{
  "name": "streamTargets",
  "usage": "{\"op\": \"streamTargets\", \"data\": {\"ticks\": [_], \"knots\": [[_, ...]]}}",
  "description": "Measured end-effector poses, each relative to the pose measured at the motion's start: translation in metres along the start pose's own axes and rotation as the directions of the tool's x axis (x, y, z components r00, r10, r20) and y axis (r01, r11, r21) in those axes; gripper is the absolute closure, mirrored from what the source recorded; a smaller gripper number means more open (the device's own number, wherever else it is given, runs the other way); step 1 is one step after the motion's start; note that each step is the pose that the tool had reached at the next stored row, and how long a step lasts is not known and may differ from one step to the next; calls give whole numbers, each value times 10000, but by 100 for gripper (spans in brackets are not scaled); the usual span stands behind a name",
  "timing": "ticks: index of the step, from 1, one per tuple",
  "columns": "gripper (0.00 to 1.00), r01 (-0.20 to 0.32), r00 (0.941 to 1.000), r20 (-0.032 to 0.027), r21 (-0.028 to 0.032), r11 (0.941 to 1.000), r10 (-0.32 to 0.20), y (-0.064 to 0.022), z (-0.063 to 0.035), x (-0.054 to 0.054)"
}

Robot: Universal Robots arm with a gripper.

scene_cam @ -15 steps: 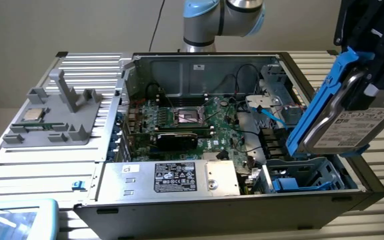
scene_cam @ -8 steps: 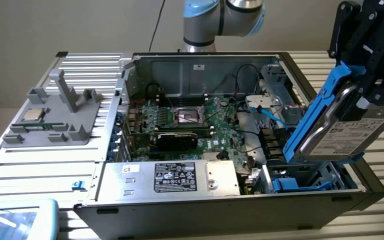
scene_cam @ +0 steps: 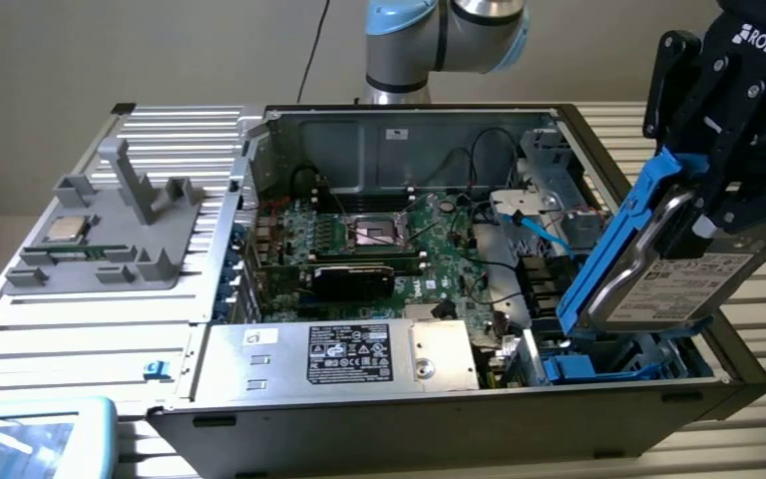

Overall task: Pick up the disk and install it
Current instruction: 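Insert the disk into the insertion slot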

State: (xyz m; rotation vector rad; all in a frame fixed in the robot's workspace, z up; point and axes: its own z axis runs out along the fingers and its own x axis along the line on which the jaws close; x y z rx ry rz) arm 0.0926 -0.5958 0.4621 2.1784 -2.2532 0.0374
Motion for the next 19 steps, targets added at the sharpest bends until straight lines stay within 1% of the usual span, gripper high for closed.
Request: {"op": "streamTargets", "data": {"ticks": [11, 19], "knots": [[63, -73, 10000, 1, -5, 10000, 73, 47, 192, -6], [63, -71, 10000, 0, -5, 10000, 71, 63, 238, -58]]}}
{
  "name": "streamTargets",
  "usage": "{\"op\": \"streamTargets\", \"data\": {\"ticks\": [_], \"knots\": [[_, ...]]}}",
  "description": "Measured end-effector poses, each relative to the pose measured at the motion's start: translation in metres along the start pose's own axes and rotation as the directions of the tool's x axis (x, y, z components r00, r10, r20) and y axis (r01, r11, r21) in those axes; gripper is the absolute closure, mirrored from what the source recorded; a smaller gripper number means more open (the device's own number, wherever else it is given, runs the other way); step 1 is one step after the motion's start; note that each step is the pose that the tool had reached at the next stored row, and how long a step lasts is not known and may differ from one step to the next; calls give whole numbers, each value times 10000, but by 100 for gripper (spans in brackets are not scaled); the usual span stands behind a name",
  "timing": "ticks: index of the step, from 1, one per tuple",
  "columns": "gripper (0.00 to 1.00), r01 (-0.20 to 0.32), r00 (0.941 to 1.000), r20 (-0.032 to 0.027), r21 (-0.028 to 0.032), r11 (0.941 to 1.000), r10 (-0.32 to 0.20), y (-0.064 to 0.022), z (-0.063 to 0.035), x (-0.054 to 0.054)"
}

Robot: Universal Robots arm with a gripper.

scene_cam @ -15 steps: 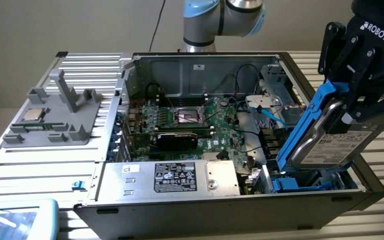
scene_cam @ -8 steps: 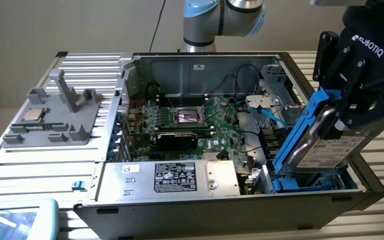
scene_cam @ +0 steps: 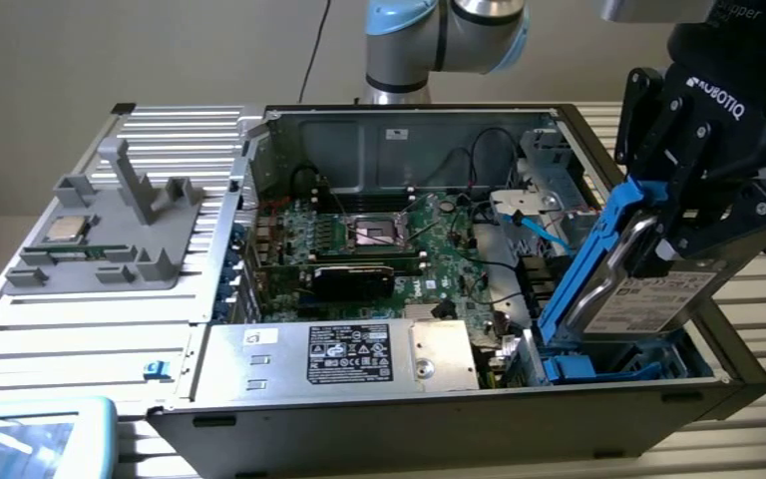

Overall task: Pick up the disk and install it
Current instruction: 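Insert the disk into the insertion slot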

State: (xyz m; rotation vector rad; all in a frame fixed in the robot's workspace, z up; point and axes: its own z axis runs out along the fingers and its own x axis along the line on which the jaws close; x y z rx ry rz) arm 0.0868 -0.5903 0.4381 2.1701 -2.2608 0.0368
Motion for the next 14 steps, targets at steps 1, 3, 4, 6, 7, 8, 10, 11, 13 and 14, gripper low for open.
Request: {"op": "streamTargets", "data": {"ticks": [1, 3, 4, 6, 7, 8, 10, 11, 13, 14], "knots": [[63, 0, 10000, 1, 0, 10000, 0, 0, 3, -5], [63, -1, 10000, 0, 0, 10000, 1, 4, 9, -17], [63, -3, 10000, -1, 0, 10000, 3, 8, 12, -27], [63, 0, 10000, 0, 1, 10000, 0, 8, 18, -34], [63, 1, 10000, 1, 1, 10000, -1, 9, 19, -37], [63, 2, 10000, 1, 3, 10000, -2, 9, 21, -38], [63, 2, 10000, -2, 12, 10000, -2, 11, 22, -57], [63, 6, 10000, -4, 16, 10000, -6, 11, 24, -69], [63, 25, 10000, -2, 28, 10000, -25, 12, 27, -82], [63, 41, 10000, -2, 35, 10000, -41, 12, 27, -83]]}}
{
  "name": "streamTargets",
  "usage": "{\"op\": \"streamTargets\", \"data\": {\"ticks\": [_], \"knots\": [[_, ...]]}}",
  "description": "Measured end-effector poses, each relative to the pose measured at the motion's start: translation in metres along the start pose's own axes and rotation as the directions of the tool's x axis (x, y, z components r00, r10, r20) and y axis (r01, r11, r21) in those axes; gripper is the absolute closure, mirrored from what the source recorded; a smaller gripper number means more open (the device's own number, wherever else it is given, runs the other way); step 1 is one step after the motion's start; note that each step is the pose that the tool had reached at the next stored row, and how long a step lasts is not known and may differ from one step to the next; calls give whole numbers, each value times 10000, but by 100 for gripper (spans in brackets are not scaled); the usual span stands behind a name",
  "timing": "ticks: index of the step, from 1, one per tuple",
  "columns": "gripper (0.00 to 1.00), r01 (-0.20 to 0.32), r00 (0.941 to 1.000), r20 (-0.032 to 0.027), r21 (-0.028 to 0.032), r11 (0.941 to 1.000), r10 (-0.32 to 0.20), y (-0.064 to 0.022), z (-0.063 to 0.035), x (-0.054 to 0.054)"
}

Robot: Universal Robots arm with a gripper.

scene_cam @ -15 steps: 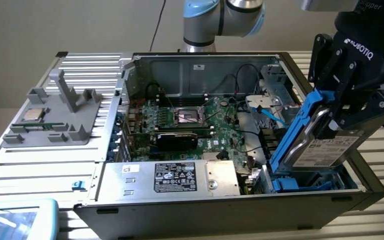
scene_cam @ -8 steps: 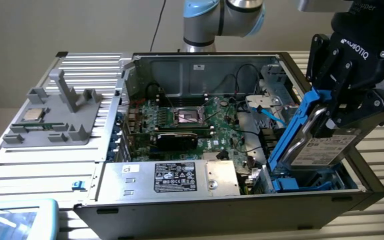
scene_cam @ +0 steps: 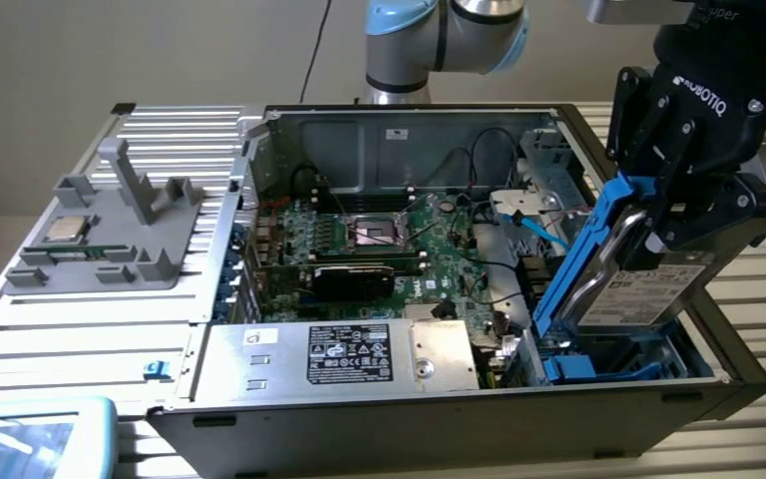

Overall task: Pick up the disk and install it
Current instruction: 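Insert the disk into the insertion slot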

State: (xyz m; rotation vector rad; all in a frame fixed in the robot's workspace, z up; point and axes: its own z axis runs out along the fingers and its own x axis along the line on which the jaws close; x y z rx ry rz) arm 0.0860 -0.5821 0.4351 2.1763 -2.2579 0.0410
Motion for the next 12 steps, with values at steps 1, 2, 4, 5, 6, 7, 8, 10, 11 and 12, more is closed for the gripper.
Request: {"op": "streamTargets", "data": {"ticks": [1, 2, 4, 5, 6, 7, 8, 10, 11, 12], "knots": [[63, 19, 10000, 0, 2, 10000, -19, 0, 0, 0], [63, 24, 10000, 0, 3, 10000, -24, 0, 0, 0], [63, 25, 10000, 0, 3, 10000, -25, 0, 0, 0], [63, 25, 10000, 0, 3, 10000, -25, 0, 0, 0], [63, 25, 10000, -1, 3, 10000, -25, 0, -1, 0], [63, 30, 10000, -1, 3, 10000, -30, 0, -1, 0], [63, 52, 10000, 0, 13, 10000, -52, 0, 0, -1], [63, 125, 9999, 2, 44, 9999, -125, 0, 0, -2], [63, 152, 9999, 3, 55, 9999, -152, 1, 1, -2], [63, 159, 9999, 2, 55, 9999, -159, 1, 1, -2]]}}
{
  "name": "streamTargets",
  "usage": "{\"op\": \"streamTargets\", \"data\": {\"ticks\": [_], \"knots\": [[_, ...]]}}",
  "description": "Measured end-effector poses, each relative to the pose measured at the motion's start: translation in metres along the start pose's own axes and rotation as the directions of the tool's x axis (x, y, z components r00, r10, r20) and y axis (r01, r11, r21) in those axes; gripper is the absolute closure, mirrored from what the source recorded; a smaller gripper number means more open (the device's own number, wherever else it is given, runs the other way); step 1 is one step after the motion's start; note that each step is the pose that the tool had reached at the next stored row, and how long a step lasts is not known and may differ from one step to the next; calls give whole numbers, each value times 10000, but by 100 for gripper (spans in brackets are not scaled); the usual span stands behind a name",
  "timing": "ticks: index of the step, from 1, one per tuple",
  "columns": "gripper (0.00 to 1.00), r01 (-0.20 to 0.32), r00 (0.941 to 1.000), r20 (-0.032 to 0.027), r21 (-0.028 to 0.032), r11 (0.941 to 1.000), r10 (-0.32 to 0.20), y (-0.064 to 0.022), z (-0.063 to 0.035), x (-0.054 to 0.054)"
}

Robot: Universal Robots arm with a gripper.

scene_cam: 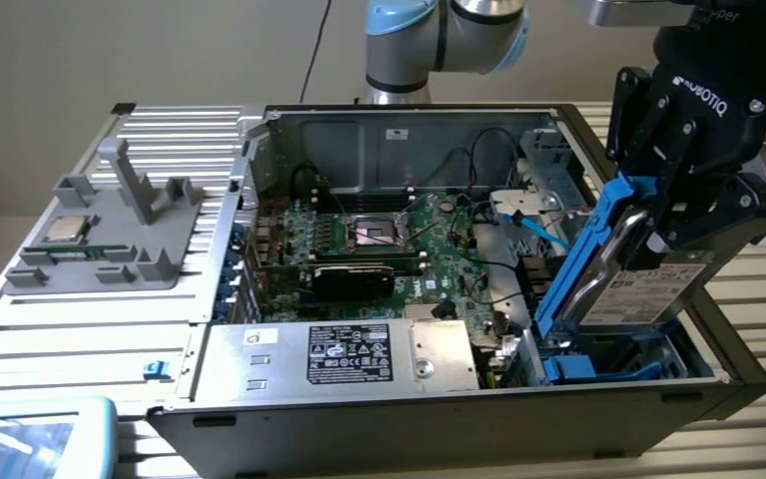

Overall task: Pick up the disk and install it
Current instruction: 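Insert the disk into the insertion slot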

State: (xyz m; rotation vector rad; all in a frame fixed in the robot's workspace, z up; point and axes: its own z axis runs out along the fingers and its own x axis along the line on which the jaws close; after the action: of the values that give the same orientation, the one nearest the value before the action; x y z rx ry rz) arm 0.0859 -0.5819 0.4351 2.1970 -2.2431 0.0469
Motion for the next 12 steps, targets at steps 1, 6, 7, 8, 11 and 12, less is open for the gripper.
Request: {"op": "streamTargets", "data": {"ticks": [1, 6, 7, 8, 11, 12], "knots": [[63, 1, 10000, -3, 0, 10000, -1, 0, 1, 0], [63, 6, 10000, -15, 1, 10000, -6, 11, 4, 0], [63, 16, 10000, -26, 5, 10000, -16, 12, 5, 0], [63, 25, 10000, -44, 16, 10000, -25, 15, 4, 0], [63, 63, 9999, -138, 33, 10000, -62, 21, 7, -2], [63, 74, 9998, -159, 37, 10000, -73, 25, 8, -4]]}}
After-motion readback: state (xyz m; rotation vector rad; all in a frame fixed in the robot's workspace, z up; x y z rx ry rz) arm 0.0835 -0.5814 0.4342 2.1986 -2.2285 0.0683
